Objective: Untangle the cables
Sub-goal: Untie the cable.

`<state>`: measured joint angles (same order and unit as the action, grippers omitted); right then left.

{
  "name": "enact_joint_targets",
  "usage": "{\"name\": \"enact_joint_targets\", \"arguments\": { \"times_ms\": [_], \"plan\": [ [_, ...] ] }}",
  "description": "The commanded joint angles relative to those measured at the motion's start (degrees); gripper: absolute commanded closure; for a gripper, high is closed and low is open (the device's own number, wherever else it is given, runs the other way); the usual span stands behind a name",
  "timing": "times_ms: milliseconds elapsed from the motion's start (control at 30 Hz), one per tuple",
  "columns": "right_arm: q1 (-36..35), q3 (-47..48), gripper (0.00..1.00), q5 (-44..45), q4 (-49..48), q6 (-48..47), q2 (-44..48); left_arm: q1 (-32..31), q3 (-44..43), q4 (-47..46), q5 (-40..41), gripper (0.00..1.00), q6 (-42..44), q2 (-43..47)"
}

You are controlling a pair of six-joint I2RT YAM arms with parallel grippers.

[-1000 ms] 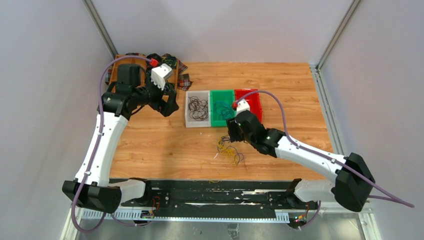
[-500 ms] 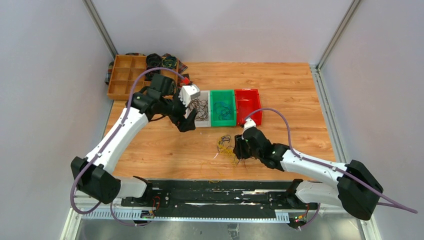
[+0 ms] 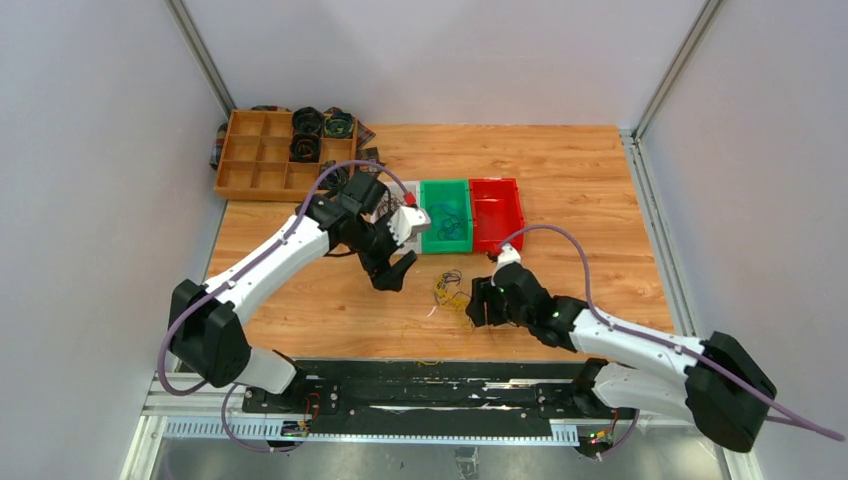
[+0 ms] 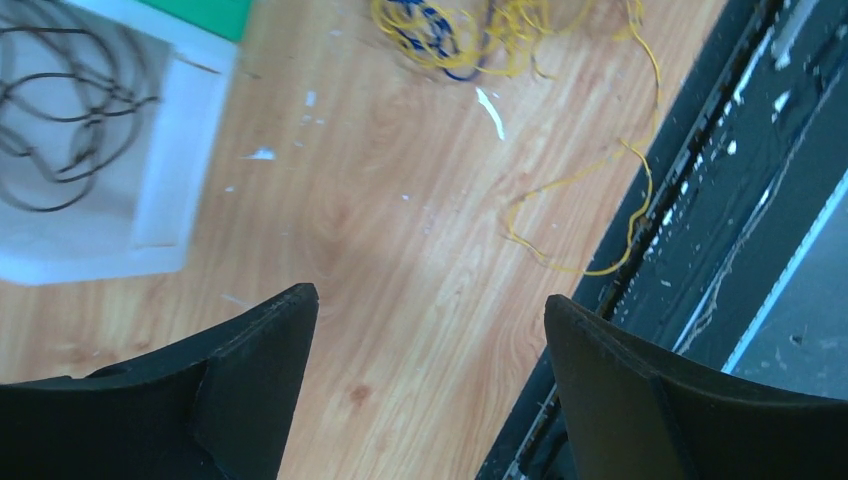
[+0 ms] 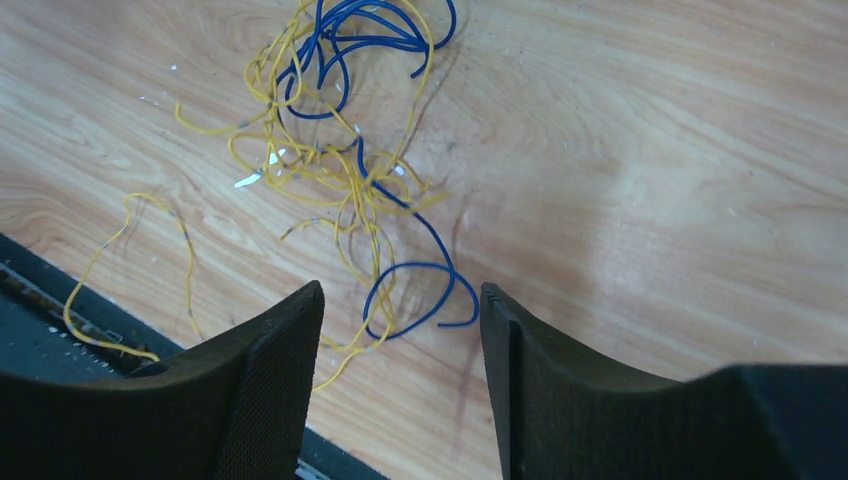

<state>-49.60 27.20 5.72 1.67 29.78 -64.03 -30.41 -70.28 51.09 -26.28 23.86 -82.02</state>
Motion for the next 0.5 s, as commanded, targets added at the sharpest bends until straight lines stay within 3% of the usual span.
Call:
{"name": "enact_joint_targets", "arguments": {
  "times_ms": [0,133,267,467],
  "plan": [
    [-0.56,-4.92,0.43,1.31,1.51,5.14,7.2,-3.28,2.8,0.13,0.85,0.11,3.65,-0.79],
    [-0.5,-9.23,0.46,0.03,-1.79,7.38,8.1,-4.6,4.62,-0.67,0.27,0.11,3.57,-2.09],
    [-0.5,-11.05,0.49,0.37,-5.61,7.02,6.24,-6.79,7.45,-4.27,1.71,0.04,2.28,-2.55],
    [-0.41,-11.43,0.57,4.77,-9.77,4.76,3.49,-14.32,11.46,-10.39,6.79,0.01,1.53,-3.38]
  ]
}}
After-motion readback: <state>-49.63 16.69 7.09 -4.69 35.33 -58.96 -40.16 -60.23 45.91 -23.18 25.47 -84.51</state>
